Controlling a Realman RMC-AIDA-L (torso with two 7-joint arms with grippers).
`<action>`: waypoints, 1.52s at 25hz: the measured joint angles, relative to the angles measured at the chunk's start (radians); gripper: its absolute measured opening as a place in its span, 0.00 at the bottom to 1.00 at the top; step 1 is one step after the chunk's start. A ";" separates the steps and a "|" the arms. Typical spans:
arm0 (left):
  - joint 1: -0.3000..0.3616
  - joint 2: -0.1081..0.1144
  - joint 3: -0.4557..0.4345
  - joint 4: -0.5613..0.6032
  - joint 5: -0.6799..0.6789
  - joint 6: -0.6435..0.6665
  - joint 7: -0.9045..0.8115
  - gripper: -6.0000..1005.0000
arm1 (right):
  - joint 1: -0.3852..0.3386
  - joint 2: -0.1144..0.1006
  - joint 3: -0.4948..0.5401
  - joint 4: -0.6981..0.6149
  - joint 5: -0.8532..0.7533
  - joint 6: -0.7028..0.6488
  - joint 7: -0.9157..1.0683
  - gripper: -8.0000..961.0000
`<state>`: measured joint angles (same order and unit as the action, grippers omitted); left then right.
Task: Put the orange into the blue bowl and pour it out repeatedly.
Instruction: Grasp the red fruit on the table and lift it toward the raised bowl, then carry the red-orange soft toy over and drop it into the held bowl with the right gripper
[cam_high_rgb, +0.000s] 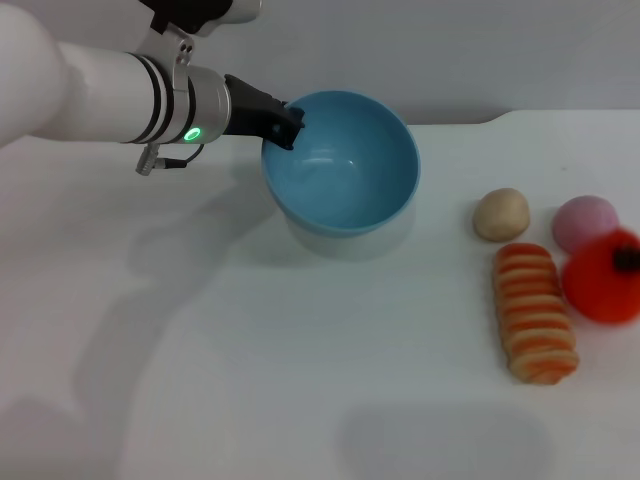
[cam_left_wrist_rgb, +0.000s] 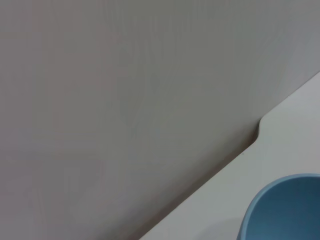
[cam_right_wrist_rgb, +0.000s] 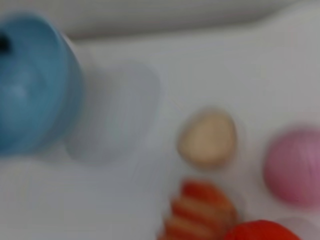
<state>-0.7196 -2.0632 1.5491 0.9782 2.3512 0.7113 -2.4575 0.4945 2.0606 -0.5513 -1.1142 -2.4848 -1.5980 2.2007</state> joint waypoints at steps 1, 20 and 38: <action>0.000 0.000 0.003 0.000 0.000 0.000 0.000 0.01 | -0.002 0.001 -0.002 -0.026 0.036 -0.010 -0.001 0.10; -0.034 -0.008 0.141 0.005 -0.021 0.000 -0.047 0.01 | 0.169 0.004 -0.263 -0.122 0.319 -0.028 -0.001 0.07; -0.025 -0.007 0.154 0.006 -0.023 -0.005 -0.047 0.01 | 0.166 0.004 -0.283 -0.062 0.351 0.047 0.000 0.25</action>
<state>-0.7446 -2.0698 1.7027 0.9838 2.3287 0.7061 -2.5045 0.6610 2.0647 -0.8347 -1.1764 -2.1339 -1.5515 2.2005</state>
